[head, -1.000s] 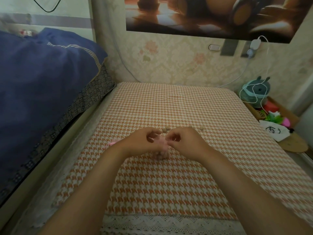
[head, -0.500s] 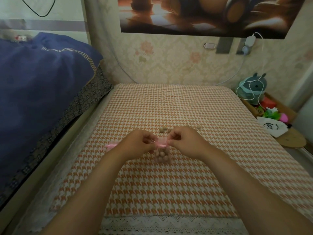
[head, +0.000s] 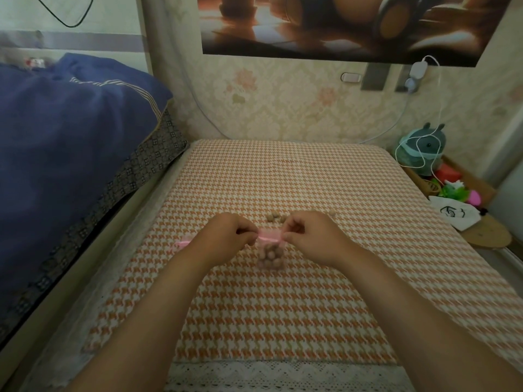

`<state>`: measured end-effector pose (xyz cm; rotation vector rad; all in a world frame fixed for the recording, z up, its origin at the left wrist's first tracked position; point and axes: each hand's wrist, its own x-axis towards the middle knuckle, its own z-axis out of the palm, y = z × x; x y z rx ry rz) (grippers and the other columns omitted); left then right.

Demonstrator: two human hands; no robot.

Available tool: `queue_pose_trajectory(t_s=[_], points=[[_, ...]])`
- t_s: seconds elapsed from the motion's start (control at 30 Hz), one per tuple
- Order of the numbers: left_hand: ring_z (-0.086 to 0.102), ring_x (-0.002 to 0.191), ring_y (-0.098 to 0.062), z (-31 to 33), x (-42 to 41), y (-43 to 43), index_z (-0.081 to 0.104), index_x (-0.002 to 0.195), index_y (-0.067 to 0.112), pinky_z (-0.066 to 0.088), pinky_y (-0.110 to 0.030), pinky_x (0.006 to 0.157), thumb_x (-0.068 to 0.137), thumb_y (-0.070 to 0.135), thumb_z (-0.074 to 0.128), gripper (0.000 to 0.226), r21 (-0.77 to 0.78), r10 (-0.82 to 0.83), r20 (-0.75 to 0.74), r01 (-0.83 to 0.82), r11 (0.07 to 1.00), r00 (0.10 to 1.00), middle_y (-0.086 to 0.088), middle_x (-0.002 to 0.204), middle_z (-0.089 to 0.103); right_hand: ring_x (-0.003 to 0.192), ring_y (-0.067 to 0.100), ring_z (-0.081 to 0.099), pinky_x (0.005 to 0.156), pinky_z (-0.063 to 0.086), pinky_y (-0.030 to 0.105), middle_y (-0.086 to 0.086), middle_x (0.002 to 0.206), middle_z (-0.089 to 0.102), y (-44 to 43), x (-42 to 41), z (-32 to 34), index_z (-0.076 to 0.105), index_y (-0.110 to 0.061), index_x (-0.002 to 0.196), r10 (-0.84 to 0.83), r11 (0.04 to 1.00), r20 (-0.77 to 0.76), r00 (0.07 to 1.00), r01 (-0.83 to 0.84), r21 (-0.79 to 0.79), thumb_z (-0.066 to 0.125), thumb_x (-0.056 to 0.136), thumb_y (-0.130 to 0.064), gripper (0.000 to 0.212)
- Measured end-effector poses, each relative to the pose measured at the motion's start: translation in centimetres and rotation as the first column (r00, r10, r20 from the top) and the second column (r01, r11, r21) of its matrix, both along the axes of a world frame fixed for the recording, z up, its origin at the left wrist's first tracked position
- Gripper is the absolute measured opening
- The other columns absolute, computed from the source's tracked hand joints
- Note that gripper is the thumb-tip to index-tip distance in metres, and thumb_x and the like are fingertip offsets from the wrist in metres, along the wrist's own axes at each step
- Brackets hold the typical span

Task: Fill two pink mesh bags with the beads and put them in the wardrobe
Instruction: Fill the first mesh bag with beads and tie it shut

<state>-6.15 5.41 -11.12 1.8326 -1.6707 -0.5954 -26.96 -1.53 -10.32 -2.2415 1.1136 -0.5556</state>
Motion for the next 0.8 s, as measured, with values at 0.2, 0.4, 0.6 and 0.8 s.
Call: queue_pose_trajectory(t_s=[0.2,0.4,0.6,0.8], points=[[0.055,0.063,0.006,0.0,-0.2,0.0,0.073,0.118,0.028,0.039,-0.012,0.060,0.097,0.020,0.064,0.024,-0.008,-0.042,0.019,0.043,0.999,0.999,0.015,0.084,0.067,0.091,0.003,0.064,0.087,0.056,0.038,-0.018,0.098,0.069,-0.2,0.1,-0.2,0.072,-0.035,0.094,0.067,0.997,-0.075,0.995,-0.070,-0.037,0.065,0.091,-0.032,0.008],[0.058,0.087,0.002,-0.1,-0.5,-0.1,0.076,0.108,0.027,0.048,-0.024,0.078,0.097,0.030,0.062,0.018,0.012,-0.063,0.018,0.063,0.998,0.998,0.014,0.101,0.067,0.108,0.007,0.064,0.090,0.057,0.039,-0.018,0.121,0.070,0.3,0.7,-0.5,0.070,-0.048,0.114,0.147,0.986,-0.262,0.954,-0.161,-0.036,0.058,0.089,-0.039,0.029],[0.066,0.086,-0.009,-0.4,-0.8,0.0,0.063,0.115,0.037,0.053,-0.024,0.072,0.095,0.028,0.066,0.022,0.001,-0.101,-0.089,0.102,0.995,0.991,0.009,0.103,0.065,0.094,0.012,0.065,0.082,0.057,0.042,-0.012,0.108,0.072,0.8,0.8,0.2,0.073,-0.037,0.114,0.129,0.980,-0.262,0.956,-0.164,-0.115,0.055,0.094,-0.031,0.027],[0.068,0.084,-0.008,0.0,-0.9,-0.1,0.074,0.090,0.034,0.058,-0.038,0.082,0.095,0.035,0.062,0.013,0.004,-0.102,-0.047,0.102,0.995,0.994,0.013,0.088,0.072,0.083,0.017,0.068,0.076,0.058,0.046,-0.010,0.094,0.074,0.7,1.0,0.3,0.077,-0.038,0.101,0.149,0.977,-0.272,0.951,-0.184,-0.108,0.058,0.092,-0.028,0.024]])
